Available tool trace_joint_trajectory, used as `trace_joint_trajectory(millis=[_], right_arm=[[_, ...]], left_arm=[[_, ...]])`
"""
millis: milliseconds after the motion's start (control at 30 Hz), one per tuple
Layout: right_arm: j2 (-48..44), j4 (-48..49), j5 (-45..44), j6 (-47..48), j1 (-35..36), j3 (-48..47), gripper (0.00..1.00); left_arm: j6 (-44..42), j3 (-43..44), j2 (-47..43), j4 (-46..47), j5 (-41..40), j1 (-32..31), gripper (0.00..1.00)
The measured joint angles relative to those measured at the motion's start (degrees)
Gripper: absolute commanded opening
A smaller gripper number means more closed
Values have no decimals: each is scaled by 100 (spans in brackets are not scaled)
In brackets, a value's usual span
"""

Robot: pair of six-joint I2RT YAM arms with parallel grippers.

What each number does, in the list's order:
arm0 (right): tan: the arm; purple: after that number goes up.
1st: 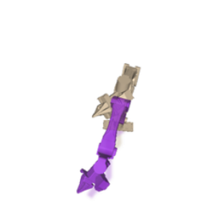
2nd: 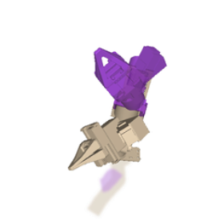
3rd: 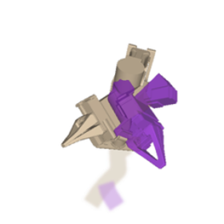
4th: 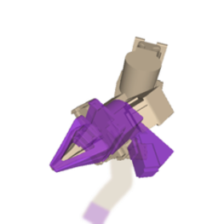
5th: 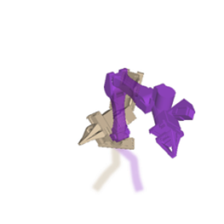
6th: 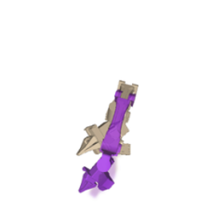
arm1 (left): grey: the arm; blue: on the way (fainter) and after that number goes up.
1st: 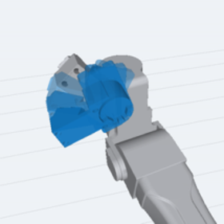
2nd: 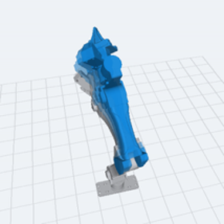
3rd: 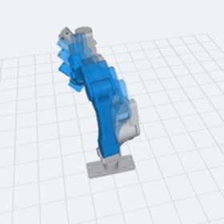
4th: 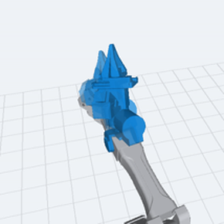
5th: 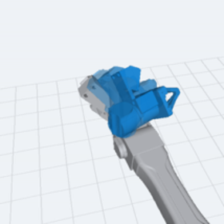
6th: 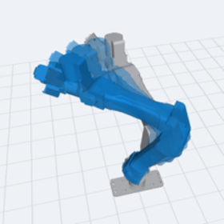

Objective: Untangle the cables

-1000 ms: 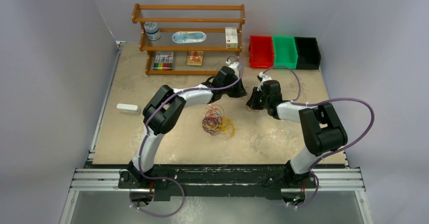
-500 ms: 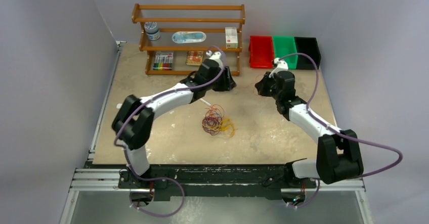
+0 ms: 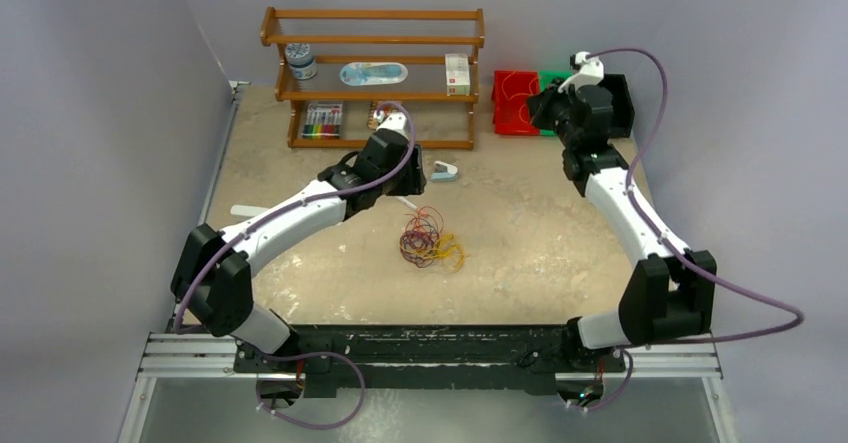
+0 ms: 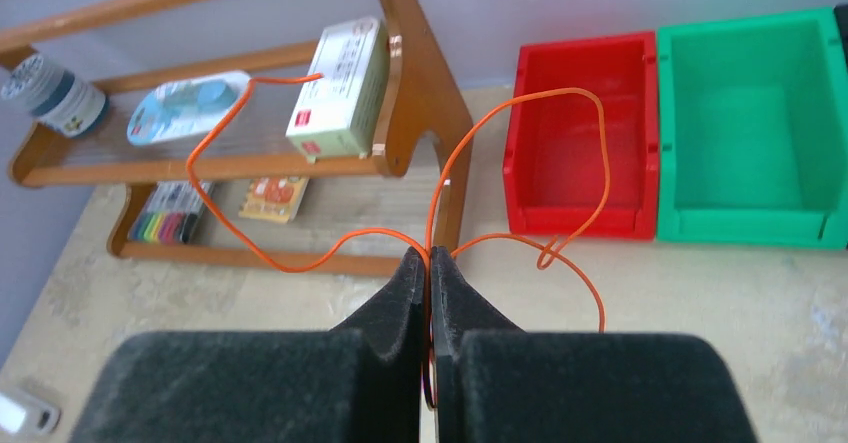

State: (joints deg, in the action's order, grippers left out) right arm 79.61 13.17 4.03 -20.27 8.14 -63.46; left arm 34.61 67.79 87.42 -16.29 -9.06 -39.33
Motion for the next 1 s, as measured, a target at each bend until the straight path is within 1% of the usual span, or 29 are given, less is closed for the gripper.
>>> trace_joint_trajectory(millis=[133,267,467,733,867,1000], right_arm=[[597,114,72,-13,-118,-501,0],[1274,282,350,-76,-251,-922,0],[2474,695,966,-302,-516,-1729,0],[4079,1202,1906,-874,-909,-2780,0],[4712,1228,2135,-1012,-1008,-3244,0],[5049,927,2024,-966,-1034,-3604,0]], left_arm=[[-212,-20,-92,-407,-262,2,52],[-400,-20,-356,-579,-498,11,52],[-525,-20,-494,-592,-632,33,52],[-575,-20,-494,-612,-645,33,51],[-577,-20,-494,-612,-643,33,51],[-577,-20,-494,-612,-643,35,51]])
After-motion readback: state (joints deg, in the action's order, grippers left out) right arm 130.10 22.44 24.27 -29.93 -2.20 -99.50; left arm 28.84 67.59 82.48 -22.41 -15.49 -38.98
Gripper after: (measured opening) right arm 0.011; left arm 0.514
